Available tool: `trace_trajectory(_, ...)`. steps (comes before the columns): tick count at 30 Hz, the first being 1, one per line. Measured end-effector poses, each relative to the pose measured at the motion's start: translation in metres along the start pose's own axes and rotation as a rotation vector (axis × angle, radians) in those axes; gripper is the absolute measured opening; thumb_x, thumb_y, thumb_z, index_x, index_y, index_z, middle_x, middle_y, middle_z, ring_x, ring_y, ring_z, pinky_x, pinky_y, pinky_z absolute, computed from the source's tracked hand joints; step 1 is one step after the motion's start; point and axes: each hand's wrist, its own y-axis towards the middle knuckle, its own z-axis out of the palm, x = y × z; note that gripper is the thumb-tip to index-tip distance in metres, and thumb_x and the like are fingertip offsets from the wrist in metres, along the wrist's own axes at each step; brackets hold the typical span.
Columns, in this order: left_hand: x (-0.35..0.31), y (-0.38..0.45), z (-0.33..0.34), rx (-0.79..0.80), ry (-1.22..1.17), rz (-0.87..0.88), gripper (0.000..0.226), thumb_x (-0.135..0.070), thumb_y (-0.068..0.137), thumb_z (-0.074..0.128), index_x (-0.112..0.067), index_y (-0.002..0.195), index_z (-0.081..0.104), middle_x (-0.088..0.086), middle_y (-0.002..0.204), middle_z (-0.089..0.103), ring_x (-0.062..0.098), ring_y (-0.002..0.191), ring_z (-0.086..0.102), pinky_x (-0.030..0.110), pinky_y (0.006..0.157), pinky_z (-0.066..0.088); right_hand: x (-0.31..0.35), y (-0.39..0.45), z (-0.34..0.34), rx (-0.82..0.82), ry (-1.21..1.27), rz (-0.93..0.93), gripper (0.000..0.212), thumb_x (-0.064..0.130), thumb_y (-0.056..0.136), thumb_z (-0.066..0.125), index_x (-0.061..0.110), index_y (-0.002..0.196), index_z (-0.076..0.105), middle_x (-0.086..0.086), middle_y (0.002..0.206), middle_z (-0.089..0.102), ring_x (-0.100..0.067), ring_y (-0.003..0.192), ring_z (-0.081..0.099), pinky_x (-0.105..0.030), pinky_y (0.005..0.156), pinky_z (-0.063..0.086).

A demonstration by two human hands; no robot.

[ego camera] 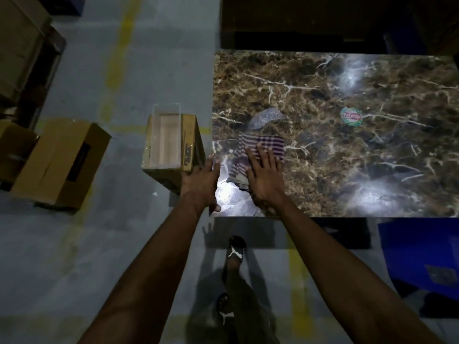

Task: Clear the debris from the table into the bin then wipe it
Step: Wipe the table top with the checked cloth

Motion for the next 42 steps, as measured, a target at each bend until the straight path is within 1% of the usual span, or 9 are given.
trace_trajectory(6,-0.012,0.0,-0.004,0.057,0.009,-0.064,0.145,-0.051,0.066,0.093,-0.017,0.164,-0.009,0.003,0.174,-0.009,0.037,0.156,0.018,0.075,0.114,0.019,0.002,-0.051,0.017,0.016,-0.037,-0.26,0.056,0.047,0.109,0.026,0.039,0.164,0.018,0.001,0.173,0.017,-0.029,0.16,0.009,-0.051,0.125,0.015)
trace_trajectory(15,-0.02,0.004,-0.005,0.084,0.07,-0.098,0.141,-0.046,0.069,0.093,-0.016,0.164,-0.006,0.007,0.174,-0.005,0.041,0.155,0.018,0.082,0.111,0.018,-0.009,-0.022,0.01,0.0,0.008,0.046,0.059,0.048,0.109,0.021,0.04,0.165,0.005,0.0,0.174,0.0,-0.031,0.16,-0.003,-0.056,0.127,0.003)
trace_trajectory(21,-0.019,0.0,-0.007,0.094,0.045,-0.098,0.141,-0.048,0.07,0.091,-0.019,0.164,-0.009,0.005,0.173,-0.008,0.043,0.155,0.015,0.083,0.112,0.015,-0.015,-0.084,0.019,0.051,-0.07,-0.28,0.057,0.052,0.108,0.018,0.04,0.164,0.017,0.001,0.173,0.013,-0.028,0.16,0.007,-0.051,0.126,0.013)
trace_trajectory(25,-0.022,0.002,-0.006,0.08,0.052,-0.122,0.14,-0.043,0.069,0.093,-0.018,0.164,-0.007,0.006,0.174,-0.006,0.043,0.155,0.016,0.082,0.112,0.015,-0.054,-0.086,0.002,-0.008,-0.07,-0.02,0.059,0.054,0.106,0.019,0.041,0.164,0.015,0.001,0.174,0.011,-0.029,0.16,0.009,-0.053,0.125,0.015)
trace_trajectory(28,-0.025,0.003,-0.007,0.066,0.023,-0.112,0.131,-0.033,0.075,0.091,-0.015,0.164,-0.002,0.008,0.174,-0.003,0.041,0.156,0.015,0.082,0.113,0.015,-0.028,-0.049,0.004,-0.023,0.003,0.121,0.063,0.052,0.104,0.016,0.039,0.165,0.009,0.0,0.174,0.003,-0.031,0.16,0.002,-0.054,0.126,0.002)
trace_trajectory(34,-0.02,-0.001,-0.008,0.091,-0.033,-0.104,0.138,-0.041,0.069,0.093,-0.021,0.164,-0.005,0.003,0.174,-0.007,0.038,0.158,0.011,0.083,0.112,0.01,-0.009,-0.084,0.02,0.008,-0.052,-0.181,0.058,0.049,0.109,0.02,0.039,0.165,0.011,0.0,0.174,0.009,-0.03,0.16,0.004,-0.051,0.127,0.012)
trace_trajectory(36,-0.024,-0.002,-0.01,0.068,0.0,-0.102,0.135,-0.037,0.068,0.094,-0.016,0.164,0.002,0.007,0.174,0.002,0.039,0.156,0.016,0.082,0.113,0.013,-0.036,-0.106,0.015,0.006,-0.065,-0.17,0.057,0.05,0.109,0.021,0.041,0.164,0.011,0.002,0.174,0.01,-0.028,0.16,0.006,-0.049,0.126,0.016)
trace_trajectory(39,-0.024,-0.001,-0.007,-0.064,0.049,-0.06,0.125,-0.036,0.059,0.096,-0.01,0.158,0.026,0.013,0.162,0.037,0.034,0.147,0.037,0.07,0.12,0.019,-0.071,-0.099,0.002,-0.012,-0.075,-0.033,0.059,0.052,0.107,0.019,0.042,0.164,0.011,0.001,0.173,0.013,-0.03,0.159,0.011,-0.054,0.124,0.02)
trace_trajectory(42,-0.02,-0.001,-0.005,-0.102,0.026,-0.021,0.125,-0.038,0.051,0.099,-0.009,0.153,0.034,0.013,0.153,0.049,0.031,0.143,0.044,0.061,0.124,0.016,-0.061,-0.063,0.001,-0.049,-0.046,0.096,0.062,0.054,0.104,0.015,0.04,0.165,0.01,0.0,0.174,0.007,-0.031,0.159,0.007,-0.056,0.126,0.011)
